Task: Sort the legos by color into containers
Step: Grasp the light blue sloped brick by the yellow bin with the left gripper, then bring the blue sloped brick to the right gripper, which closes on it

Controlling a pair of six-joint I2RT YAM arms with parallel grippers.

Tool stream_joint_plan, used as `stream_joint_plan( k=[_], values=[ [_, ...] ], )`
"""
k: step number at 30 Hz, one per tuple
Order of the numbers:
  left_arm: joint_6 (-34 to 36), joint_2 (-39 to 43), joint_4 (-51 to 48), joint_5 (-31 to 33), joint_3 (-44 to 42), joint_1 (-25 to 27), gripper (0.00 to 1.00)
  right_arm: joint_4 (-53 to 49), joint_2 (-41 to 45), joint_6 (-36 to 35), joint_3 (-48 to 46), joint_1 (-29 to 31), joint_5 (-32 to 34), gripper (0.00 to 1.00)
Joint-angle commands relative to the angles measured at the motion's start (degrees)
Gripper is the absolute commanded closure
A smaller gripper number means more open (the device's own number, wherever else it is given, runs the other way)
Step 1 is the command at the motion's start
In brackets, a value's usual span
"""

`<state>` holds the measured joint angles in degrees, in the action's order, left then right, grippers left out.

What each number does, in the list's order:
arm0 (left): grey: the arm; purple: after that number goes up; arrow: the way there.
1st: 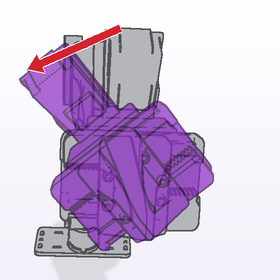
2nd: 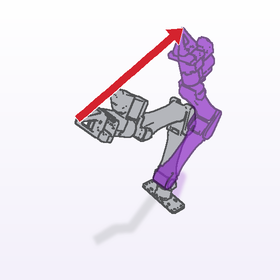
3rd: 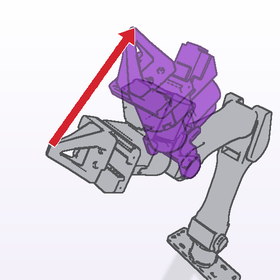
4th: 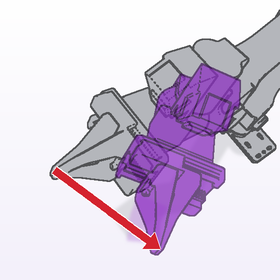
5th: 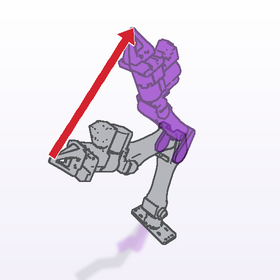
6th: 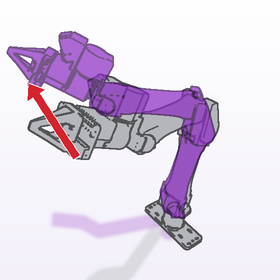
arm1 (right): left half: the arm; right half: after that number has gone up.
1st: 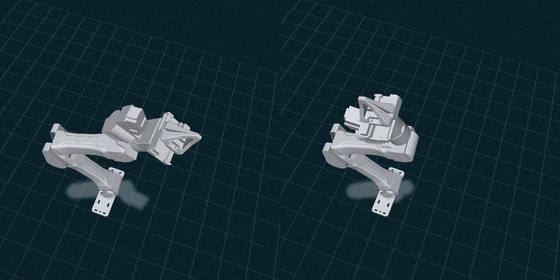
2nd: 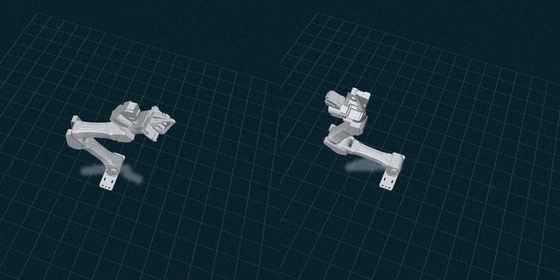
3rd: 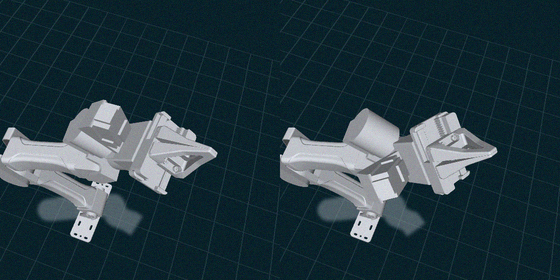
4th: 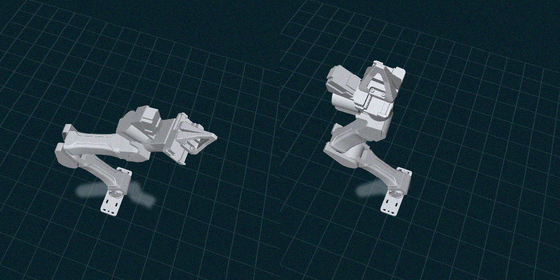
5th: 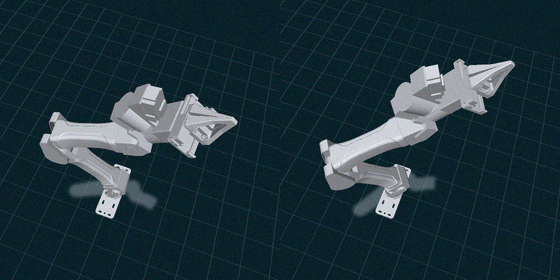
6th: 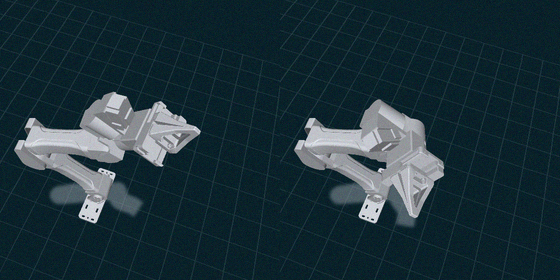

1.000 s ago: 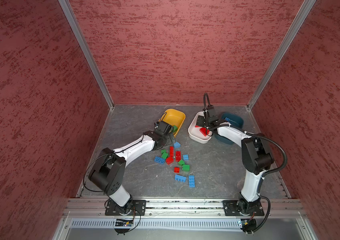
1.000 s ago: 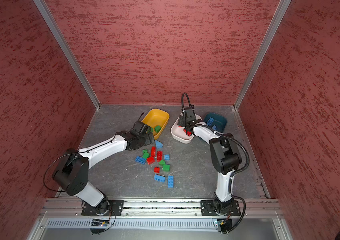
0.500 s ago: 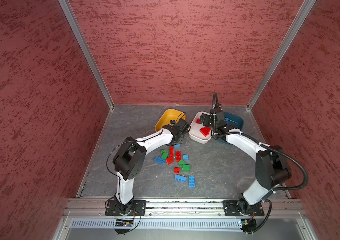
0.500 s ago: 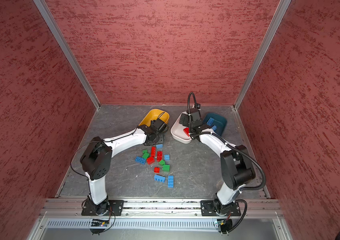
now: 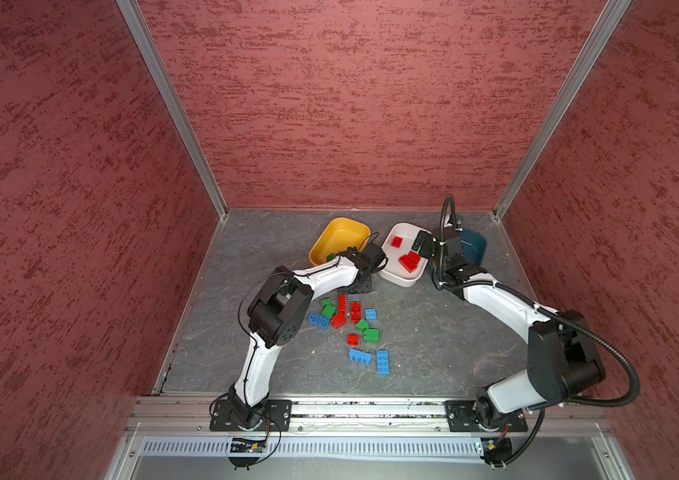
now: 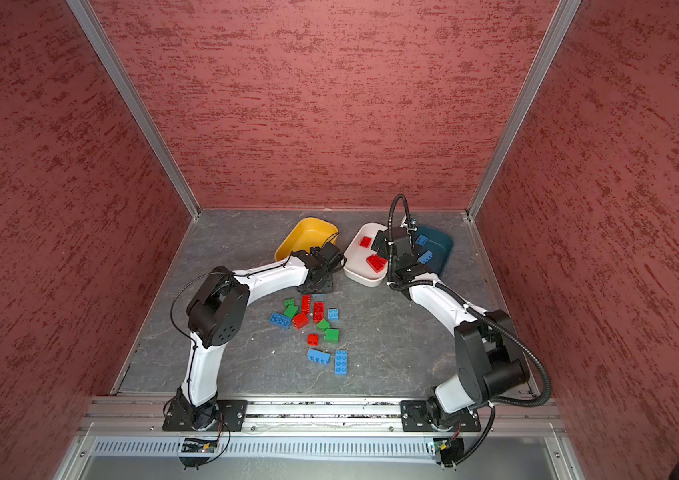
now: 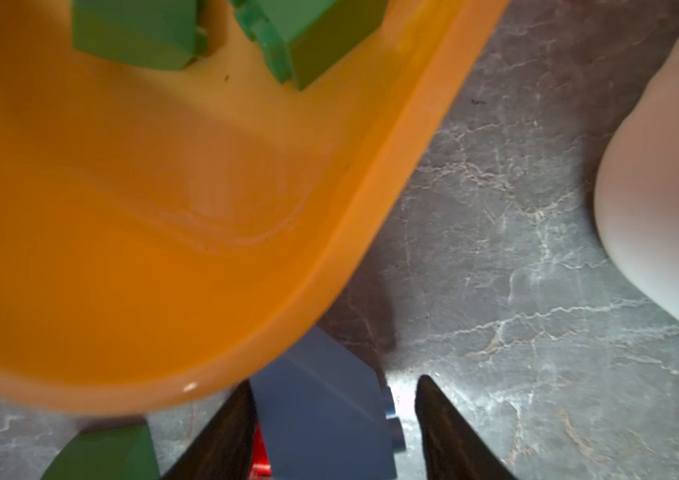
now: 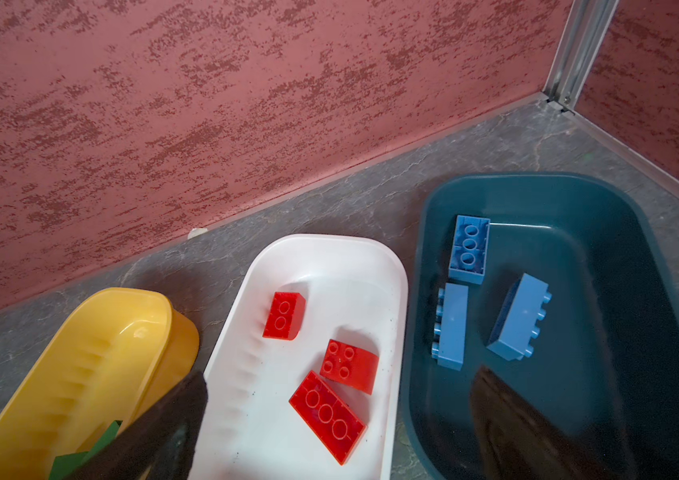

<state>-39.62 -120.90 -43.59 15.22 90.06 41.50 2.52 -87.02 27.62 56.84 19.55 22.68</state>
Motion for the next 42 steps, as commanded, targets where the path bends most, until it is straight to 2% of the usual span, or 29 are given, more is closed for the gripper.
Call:
stream_joint_plan(
  k=[1,7,11,15,18,21,23,24,25,27,29,31,35,40,42],
  values=[
    [0.5,-1.8,-0.1,-0.2,1.3,0.4,0.43,-0.3,-0.5,0.4,2.2,-0.4,1.3,0.01],
    [0.6,-2.6,-0.4,-0.5,0.9,0.4,0.50,-0.1,-0.7,0.3,2.5,-0.4,1.2,0.01],
    [1.9,0.5,1.9,-0.6,-1.6,0.9,0.62,-1.5,-0.4,1.1,2.6,-1.1,-1.3,0.01],
    [6.1,8.6,11.9,-4.0,-9.0,1.0,0.74,-2.3,1.9,1.3,0.7,-4.8,-13.6,0.01],
    [13.2,15.7,21.9,-8.7,-14.7,1.1,0.77,0.0,5.7,0.5,-2.6,-9.3,-28.9,0.01],
    [19.8,20.8,28.4,-12.4,-17.8,0.9,0.80,-4.3,6.5,-1.0,-1.5,-12.6,-42.2,0.03],
    [23.0,22.6,32.0,-17.4,-18.5,-0.6,0.84,-9.9,5.9,-3.6,1.3,-13.0,-48.5,0.06],
    [25.1,23.3,34.5,-23.7,-19.0,-1.9,0.88,-13.1,5.4,-4.7,3.0,-12.9,-51.4,0.08],
    [27.3,24.2,37.8,-27.3,-19.8,-2.5,0.91,-15.7,5.1,-5.2,4.5,-12.7,-53.8,0.09],
    [34.7,27.0,46.5,-28.9,-23.5,-1.6,0.93,-19.2,5.3,-6.1,6.5,-11.8,-55.9,0.10],
    [44.8,29.2,57.6,-25.9,-28.8,1.0,0.90,-20.8,5.8,-6.8,7.5,-10.8,-57.8,0.10],
    [53.5,28.9,62.4,-24.2,-30.2,2.4,0.90,-20.3,6.4,-6.4,7.8,-9.9,-62.2,0.10],
    [60.0,26.2,58.4,-26.5,-26.8,2.8,0.94,-15.3,7.5,-5.4,6.5,-7.8,-70.4,0.12],
    [63.3,25.4,58.4,-33.1,-25.9,3.3,0.94,-17.7,6.2,-8.5,7.2,-5.6,-70.2,0.16],
    [63.2,25.0,59.2,-33.0,-25.9,3.4,0.94,-18.8,5.3,-9.7,7.5,-5.3,-71.9,0.19]
  ],
)
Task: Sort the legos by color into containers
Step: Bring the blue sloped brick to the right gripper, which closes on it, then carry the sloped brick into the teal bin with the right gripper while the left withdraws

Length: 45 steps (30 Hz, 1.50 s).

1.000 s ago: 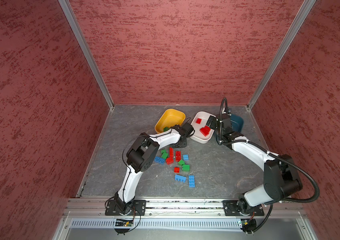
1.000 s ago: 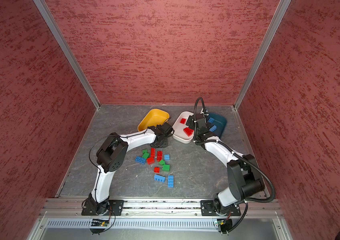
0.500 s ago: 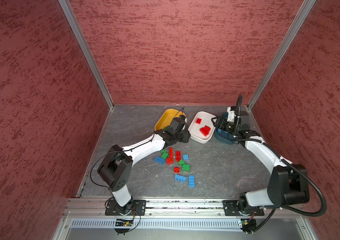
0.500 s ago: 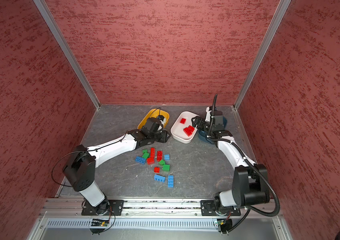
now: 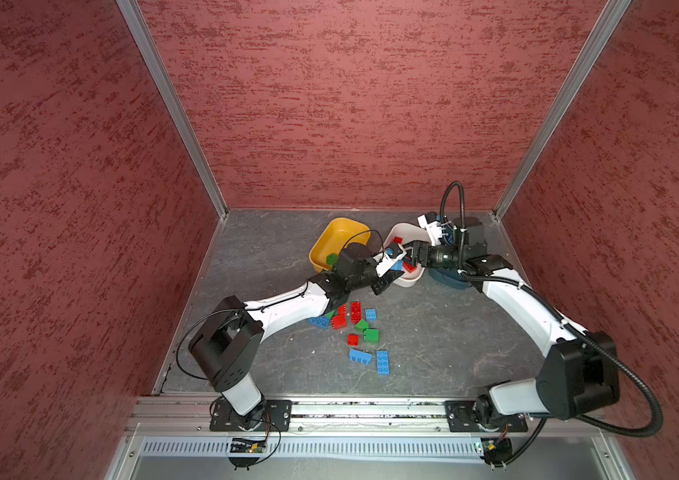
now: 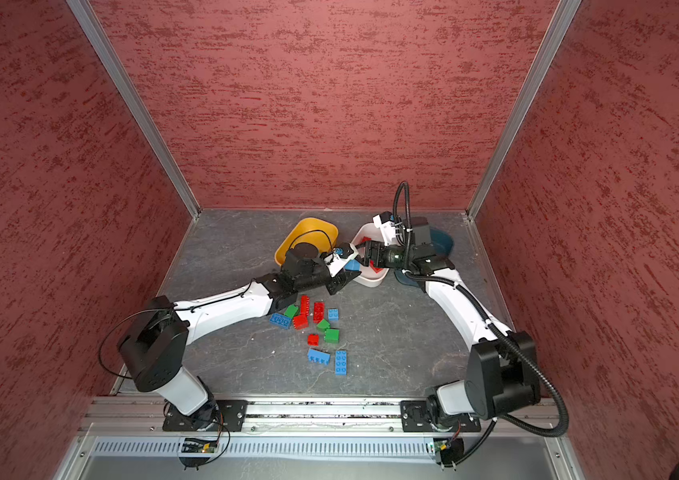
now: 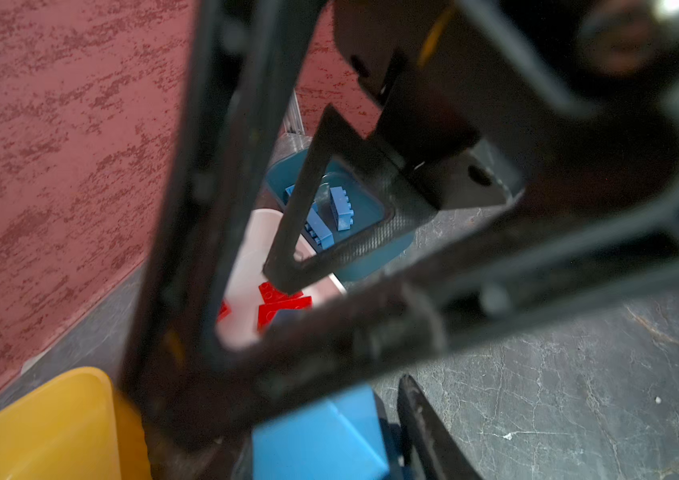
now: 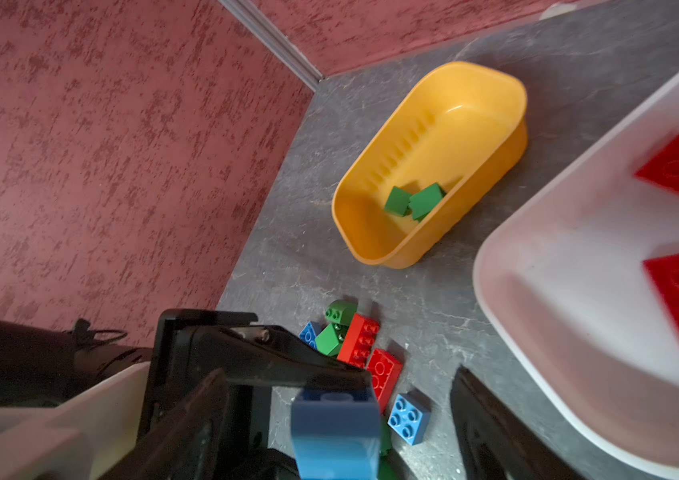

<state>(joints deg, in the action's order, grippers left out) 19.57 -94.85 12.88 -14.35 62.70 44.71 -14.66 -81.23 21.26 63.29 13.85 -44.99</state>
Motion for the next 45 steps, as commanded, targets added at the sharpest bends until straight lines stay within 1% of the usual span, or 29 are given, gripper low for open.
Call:
stream_joint_plan(
  k=[1,4,7,10,12,13,16,17,19,20,21,23,24,25,30,33,35,38,40,43,45],
  values=[
    [3.9,-1.2,2.8,-3.3,1.5,0.2,0.94,-2.3,-0.8,-4.1,1.2,0.6,-5.1,0.20],
    [4.0,-1.5,3.0,-2.6,1.6,0.1,0.94,-4.3,-1.3,-6.6,1.4,1.0,-6.1,0.24],
    [3.7,-1.5,3.4,-3.1,1.4,0.1,0.94,-6.2,-1.7,-8.1,1.6,1.0,-5.7,0.32],
    [3.3,-1.5,3.9,-3.7,1.4,0.0,0.94,-6.7,-3.5,-8.5,1.9,1.0,-5.6,0.46],
    [2.9,-1.6,3.9,-4.4,1.5,-0.1,0.93,-6.0,-3.8,-8.1,1.9,0.9,-5.3,0.60],
    [2.8,-1.7,3.9,-4.6,1.6,0.0,0.93,-5.7,-3.6,-8.1,1.9,1.0,-4.7,0.65],
    [2.1,-1.8,3.9,-5.0,1.6,0.0,0.91,-5.0,-2.7,-7.9,1.8,1.0,-0.7,0.76],
    [1.9,-1.8,4.0,-4.9,1.5,0.0,0.87,-4.7,-2.4,-7.8,1.8,0.9,0.8,0.79],
    [0.5,-1.7,5.8,-2.3,1.0,0.0,0.70,-3.2,-2.3,-6.5,1.3,0.3,4.6,0.87],
    [-0.6,-1.6,7.6,-0.6,0.4,-0.2,0.63,-2.0,-0.4,-5.5,0.8,-0.3,6.4,0.91],
    [-1.6,-1.2,9.5,0.5,-0.6,-0.6,0.49,-0.5,0.2,-4.2,0.0,-1.0,8.3,0.94],
    [-4.2,-0.5,13.7,2.2,-2.5,-1.3,0.18,2.3,1.2,-2.1,-1.4,-2.8,12.1,0.99],
    [-5.3,-0.1,16.1,2.7,-3.4,-1.7,0.01,3.6,1.8,-1.0,-2.0,-3.8,15.1,1.00],
    [-5.8,0.3,17.3,3.5,-3.9,-1.8,0.00,4.7,2.2,-0.1,-2.6,-4.8,17.4,1.00],
    [-8.8,2.4,27.9,17.4,-8.2,-1.8,0.01,12.4,3.6,8.0,-7.6,-11.3,31.1,1.00],
    [-9.5,3.9,33.6,22.8,-11.5,-1.8,0.01,15.4,3.4,11.4,-9.9,-14.6,37.2,1.00],
    [-9.3,4.6,35.7,24.4,-13.1,-1.8,0.01,16.7,2.8,10.6,-10.6,-15.8,41.4,1.00],
    [-9.8,5.2,35.2,26.6,-13.9,-1.8,0.01,16.8,0.6,8.2,-10.5,-16.7,47.1,1.00],
    [-11.6,5.5,34.9,29.5,-14.0,-1.7,0.01,15.8,-1.5,7.0,-9.8,-17.0,49.8,1.00],
    [-15.2,6.0,35.3,34.6,-15.0,-1.8,0.01,13.2,-5.8,7.2,-7.6,-17.1,53.8,1.00],
    [-17.2,6.6,34.9,37.2,-15.4,-1.8,0.01,12.5,-7.9,7.0,-6.5,-17.1,54.6,1.00]
  ],
)
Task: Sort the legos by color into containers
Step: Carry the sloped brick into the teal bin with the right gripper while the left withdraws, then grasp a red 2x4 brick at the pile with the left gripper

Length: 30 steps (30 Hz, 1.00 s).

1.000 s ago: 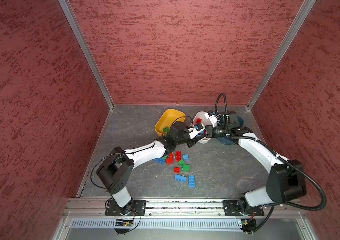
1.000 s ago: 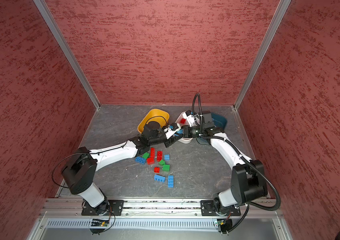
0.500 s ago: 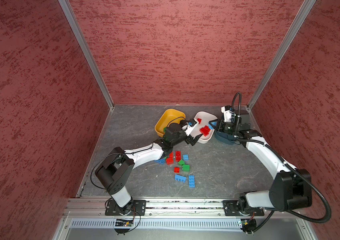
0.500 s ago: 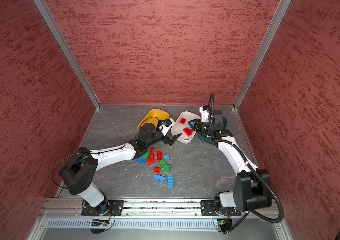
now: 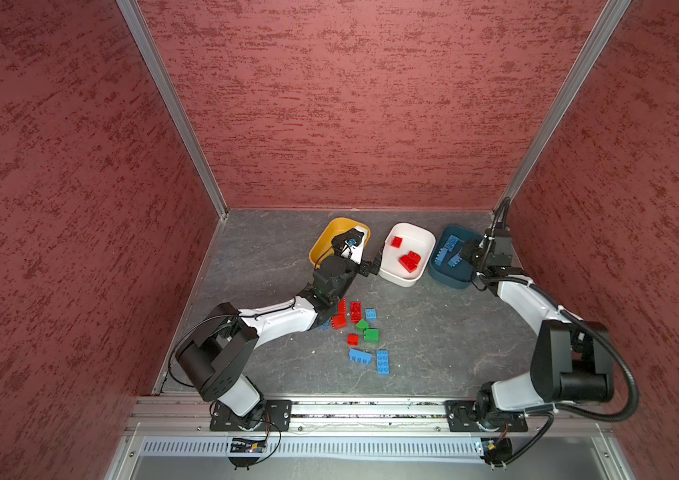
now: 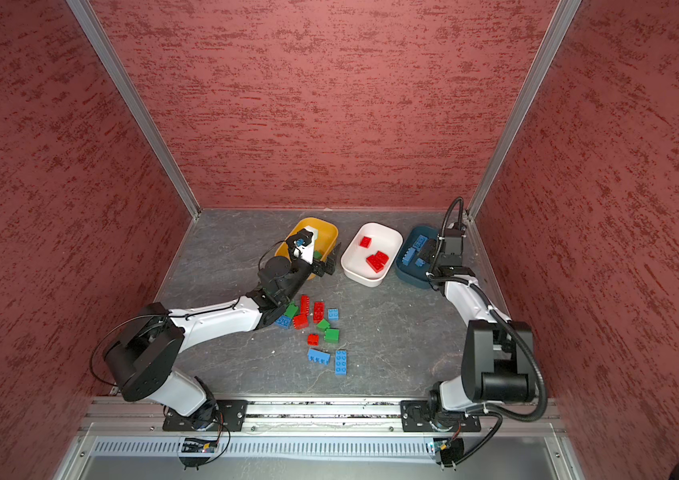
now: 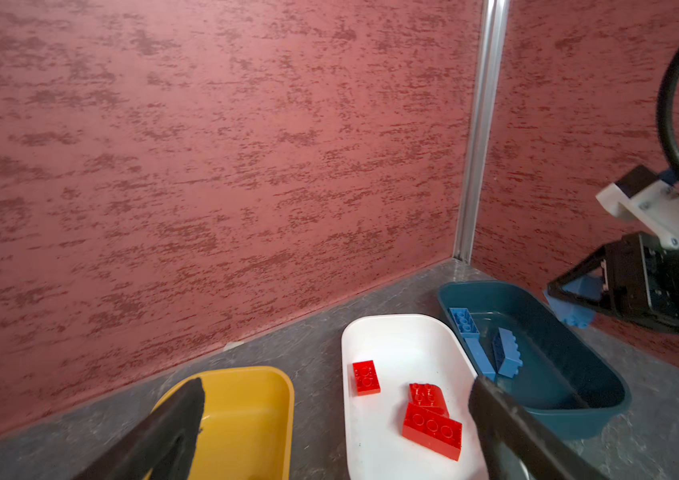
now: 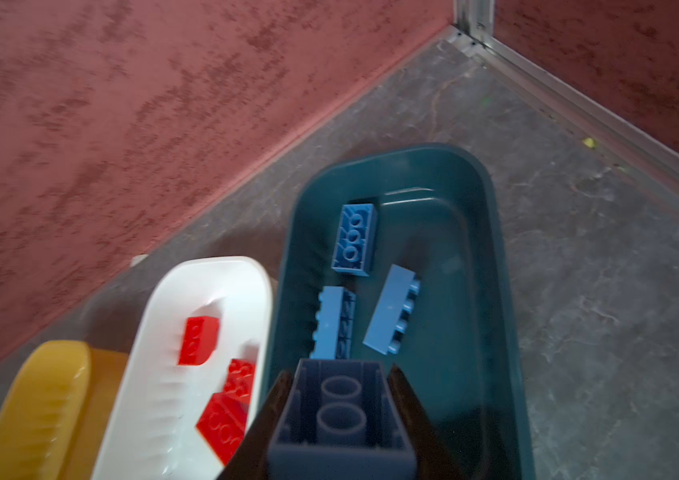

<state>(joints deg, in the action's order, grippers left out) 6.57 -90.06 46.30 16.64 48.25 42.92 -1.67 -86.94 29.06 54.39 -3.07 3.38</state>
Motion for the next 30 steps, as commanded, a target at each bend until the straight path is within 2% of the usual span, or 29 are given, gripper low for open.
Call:
stream_joint_plan(
  k=[1,3,5,7,10,13,14,16,20,21,27,30],
  values=[
    [-4.9,2.4,0.7,7.0,-1.3,0.1,0.01,-0.5,-3.3,-1.1,2.9,-0.2,5.9,1.00],
    [-6.1,3.7,-1.1,7.8,-1.6,0.3,0.01,-1.1,-5.3,-2.2,4.2,-0.2,4.2,1.00],
    [-6.6,5.2,-4.2,8.0,-1.8,0.7,0.01,-3.2,-7.5,-3.4,6.6,-0.2,2.0,0.87],
    [-8.3,6.2,-10.3,9.2,-0.7,0.9,0.01,-5.3,-9.0,-3.3,8.5,-0.2,1.0,0.77],
    [-13.5,6.9,-27.8,11.3,4.1,0.7,0.01,-6.2,-9.9,-3.0,9.6,-0.1,-0.1,0.53],
    [-17.0,6.3,-35.9,11.2,6.3,0.5,0.01,-7.0,-9.6,-2.6,10.1,-0.1,-1.3,0.43],
    [-17.9,6.2,-37.9,11.1,6.7,0.5,0.01,-7.1,-9.4,-2.5,10.2,-0.1,-1.5,0.35],
    [-20.9,5.7,-42.9,11.3,8.0,0.2,0.01,-7.3,-8.9,-2.3,10.1,0.2,-1.9,0.12],
    [-25.9,5.1,-51.7,5.5,9.9,-1.7,0.01,-7.3,-7.3,-2.1,9.6,0.6,-2.3,0.07],
    [-27.7,4.6,-54.4,3.9,10.5,-2.3,0.01,-7.2,-6.8,-2.0,9.4,0.7,-2.4,0.01],
    [-35.5,1.4,-68.0,-1.2,13.8,-4.7,0.01,-5.8,-4.1,-0.6,7.6,1.1,-3.4,0.01],
    [-40.0,-1.1,-75.5,-1.2,16.2,-5.1,0.02,-4.5,-3.1,0.5,6.5,1.5,-5.3,0.01]
  ],
)
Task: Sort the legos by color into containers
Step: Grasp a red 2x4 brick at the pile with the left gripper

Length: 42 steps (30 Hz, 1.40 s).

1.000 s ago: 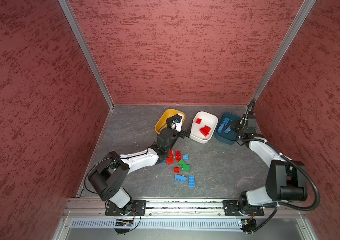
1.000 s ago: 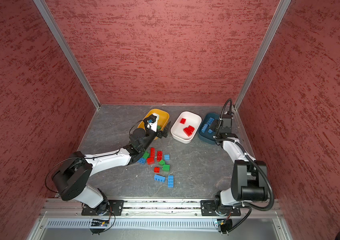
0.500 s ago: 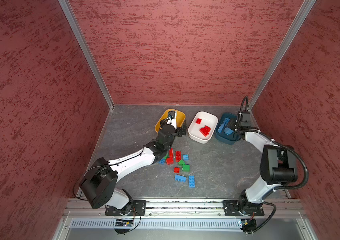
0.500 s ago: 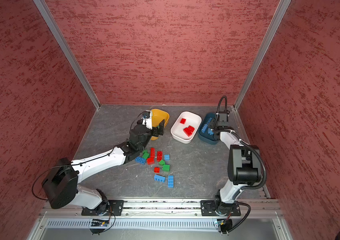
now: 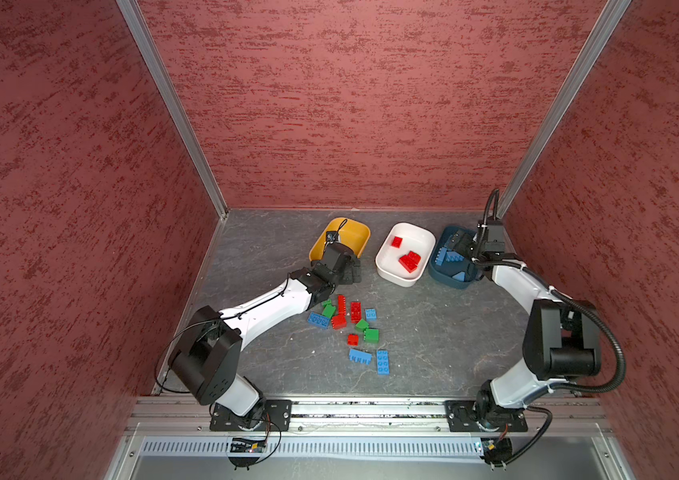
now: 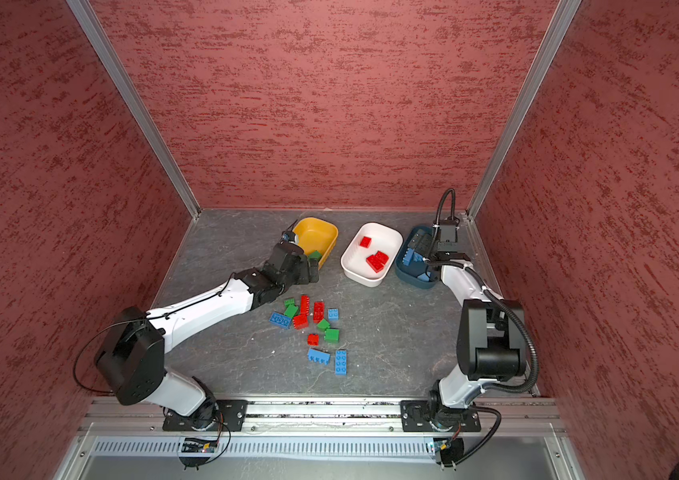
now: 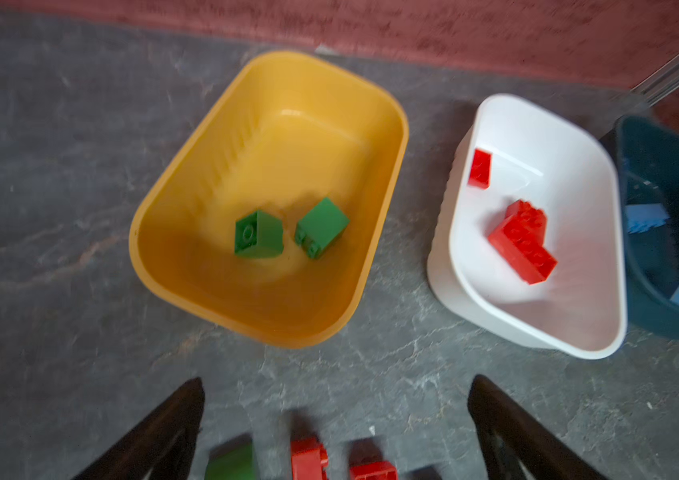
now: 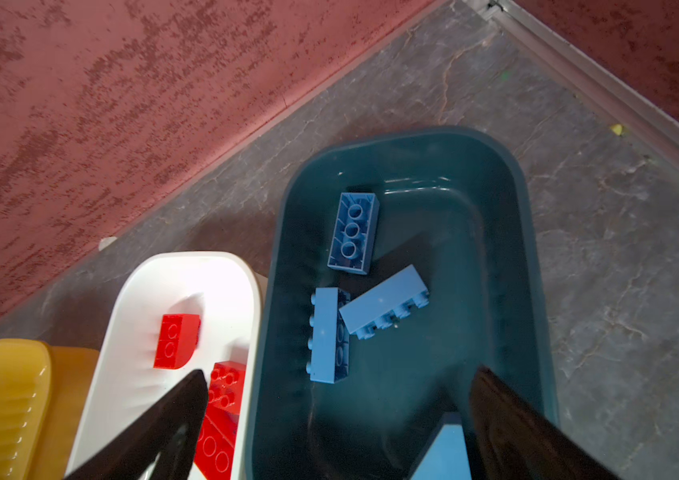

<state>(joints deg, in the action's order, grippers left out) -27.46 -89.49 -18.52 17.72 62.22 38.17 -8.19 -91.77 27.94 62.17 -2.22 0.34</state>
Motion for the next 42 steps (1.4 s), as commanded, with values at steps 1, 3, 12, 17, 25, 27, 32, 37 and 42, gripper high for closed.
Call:
stream_joint_plan(
  k=[1,3,12,17,25,27,32,37,42],
  values=[
    [-6.3,-2.8,-12.4,-3.3,3.1,-0.4,0.07,2.6,1.9,2.0,-1.6,0.8,-2.9,0.01],
    [-6.3,-4.8,-14.9,-5.3,4.6,-0.3,0.16,3.1,2.1,2.4,-2.1,1.1,-3.5,0.01],
    [-5.8,-14.5,-20.8,-8.2,10.6,0.0,0.46,4.1,1.7,3.4,-2.8,1.8,-4.3,0.01],
    [-6.6,-18.4,-21.3,-8.8,12.3,-0.2,0.54,3.7,1.7,3.2,-2.8,1.9,-4.4,0.01],
    [-3.8,-22.1,-21.1,-9.8,13.0,-0.5,0.63,6.6,1.5,-4.2,-2.9,5.2,-13.5,0.02],
    [-2.2,-23.1,-21.1,-10.9,13.6,-1.1,0.66,6.7,1.5,-5.7,-2.6,6.6,-14.0,0.02],
    [0.8,-22.8,-21.4,-11.8,14.7,-1.1,0.80,9.2,1.8,-8.1,-2.7,8.8,-16.2,0.02],
    [1.1,-19.0,-19.0,-9.8,14.1,-1.0,0.85,14.1,3.3,-9.9,-5.7,9.9,-18.3,0.02],
    [0.5,-16.1,-11.6,-9.9,14.1,-0.9,0.85,17.2,5.6,-10.2,-9.0,10.1,-19.1,0.02]
  ],
)
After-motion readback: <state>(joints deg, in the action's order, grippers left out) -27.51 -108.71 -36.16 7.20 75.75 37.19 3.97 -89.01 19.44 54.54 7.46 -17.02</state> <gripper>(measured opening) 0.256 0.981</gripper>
